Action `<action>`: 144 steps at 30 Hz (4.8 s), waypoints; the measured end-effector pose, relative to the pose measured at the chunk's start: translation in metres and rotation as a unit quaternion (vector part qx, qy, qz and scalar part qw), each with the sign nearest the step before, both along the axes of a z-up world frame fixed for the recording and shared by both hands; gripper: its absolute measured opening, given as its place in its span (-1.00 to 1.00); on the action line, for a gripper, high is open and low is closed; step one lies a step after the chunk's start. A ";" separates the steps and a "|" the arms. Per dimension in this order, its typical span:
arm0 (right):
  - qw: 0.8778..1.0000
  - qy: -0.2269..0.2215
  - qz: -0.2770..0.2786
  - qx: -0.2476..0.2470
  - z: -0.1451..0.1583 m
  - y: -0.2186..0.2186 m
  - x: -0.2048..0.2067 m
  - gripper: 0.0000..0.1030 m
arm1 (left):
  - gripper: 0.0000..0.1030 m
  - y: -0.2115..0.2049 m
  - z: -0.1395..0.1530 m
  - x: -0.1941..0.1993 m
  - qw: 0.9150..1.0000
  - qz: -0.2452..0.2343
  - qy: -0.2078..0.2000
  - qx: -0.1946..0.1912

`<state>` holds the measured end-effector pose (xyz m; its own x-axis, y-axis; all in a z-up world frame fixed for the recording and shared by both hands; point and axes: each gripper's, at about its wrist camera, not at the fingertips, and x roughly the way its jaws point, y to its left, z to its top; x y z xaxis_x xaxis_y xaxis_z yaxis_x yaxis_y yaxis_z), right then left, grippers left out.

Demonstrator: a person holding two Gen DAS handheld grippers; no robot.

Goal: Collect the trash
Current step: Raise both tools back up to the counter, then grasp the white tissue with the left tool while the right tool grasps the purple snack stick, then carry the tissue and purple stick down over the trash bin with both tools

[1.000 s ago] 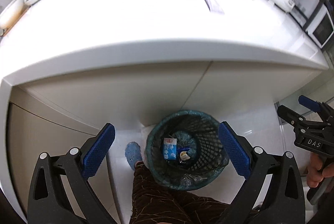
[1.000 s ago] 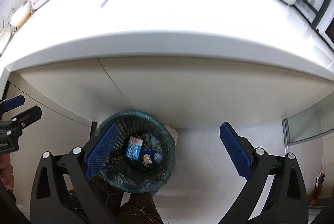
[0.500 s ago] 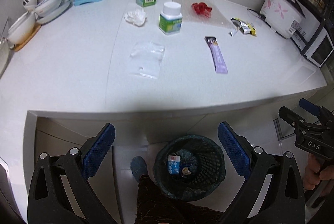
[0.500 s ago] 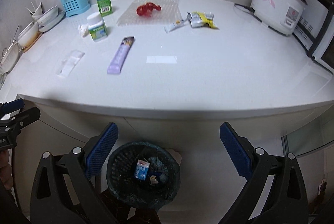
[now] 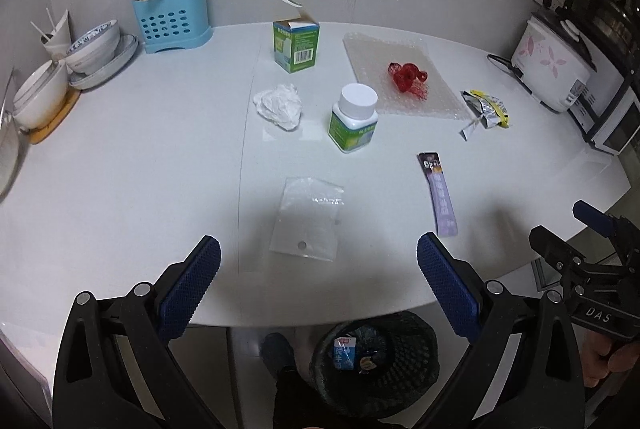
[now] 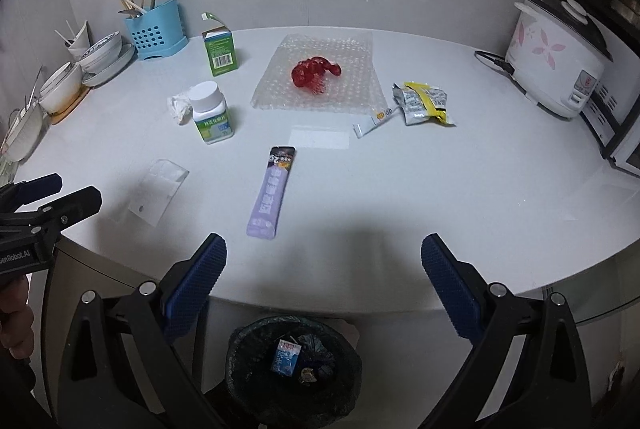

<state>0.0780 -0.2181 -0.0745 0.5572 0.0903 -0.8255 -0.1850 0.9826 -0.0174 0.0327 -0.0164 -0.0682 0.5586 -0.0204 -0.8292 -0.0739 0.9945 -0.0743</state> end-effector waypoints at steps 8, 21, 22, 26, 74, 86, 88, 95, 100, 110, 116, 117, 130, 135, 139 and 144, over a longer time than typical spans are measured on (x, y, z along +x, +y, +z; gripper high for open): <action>1.000 0.013 -0.003 -0.001 -0.002 0.034 0.038 0.81 | 0.86 0.033 0.005 0.049 1.000 0.011 -0.003 0.000; 0.996 0.084 -0.038 -0.017 -0.041 0.059 0.095 0.61 | 0.86 0.082 -0.034 0.139 1.000 0.012 0.028 0.003; 0.995 0.092 -0.040 -0.017 -0.046 0.060 0.098 0.56 | 0.86 0.083 -0.037 0.145 1.000 0.011 0.029 0.006; 0.991 0.122 -0.049 -0.017 -0.062 0.066 0.110 0.41 | 0.85 0.084 -0.053 0.167 0.999 -0.008 0.037 0.009; 0.982 0.182 -0.044 -0.012 -0.072 0.070 0.120 -0.84 | -0.85 0.067 -0.049 0.180 0.998 -0.037 0.039 0.016; 0.986 0.162 -0.027 -0.008 -0.063 0.058 0.098 -0.84 | -0.86 0.054 -0.030 0.121 0.999 -0.020 0.031 0.003; 0.987 0.157 -0.022 -0.006 -0.061 0.055 0.093 -0.84 | -0.86 0.049 -0.029 0.107 0.999 -0.019 0.030 0.003; 0.989 0.144 -0.011 -0.009 -0.059 0.048 0.069 -0.84 | -0.86 0.032 -0.026 0.062 0.999 -0.002 0.040 -0.008; 0.992 0.127 0.005 -0.014 -0.055 0.049 0.048 -0.85 | -0.86 0.019 -0.031 0.029 0.998 0.009 0.059 -0.022; 0.994 0.112 0.004 0.002 -0.048 0.031 0.001 -0.86 | -0.86 -0.006 -0.026 -0.042 0.998 0.016 0.051 -0.037; 0.994 0.104 0.008 0.013 -0.045 0.018 -0.032 -0.86 | -0.86 -0.018 -0.038 -0.074 0.997 0.017 0.061 -0.035; 0.995 0.102 0.011 0.016 -0.045 0.016 -0.040 -0.86 | -0.86 -0.020 -0.042 -0.078 0.997 0.018 0.065 -0.036; 0.994 0.094 0.041 0.044 -0.088 0.006 -0.108 -0.86 | -0.86 -0.051 -0.104 -0.123 0.994 -0.001 0.095 -0.051; 0.992 0.111 0.041 0.043 -0.131 0.004 -0.114 -0.86 | -0.86 -0.051 -0.141 -0.131 0.990 0.010 0.115 -0.083; 0.990 0.129 0.033 0.038 -0.167 0.002 -0.114 -0.85 | -0.86 -0.046 -0.161 -0.132 0.986 0.027 0.126 -0.106; 0.990 0.135 0.038 0.024 -0.196 0.008 -0.114 -0.85 | -0.86 -0.053 -0.180 -0.131 0.986 0.026 0.135 -0.091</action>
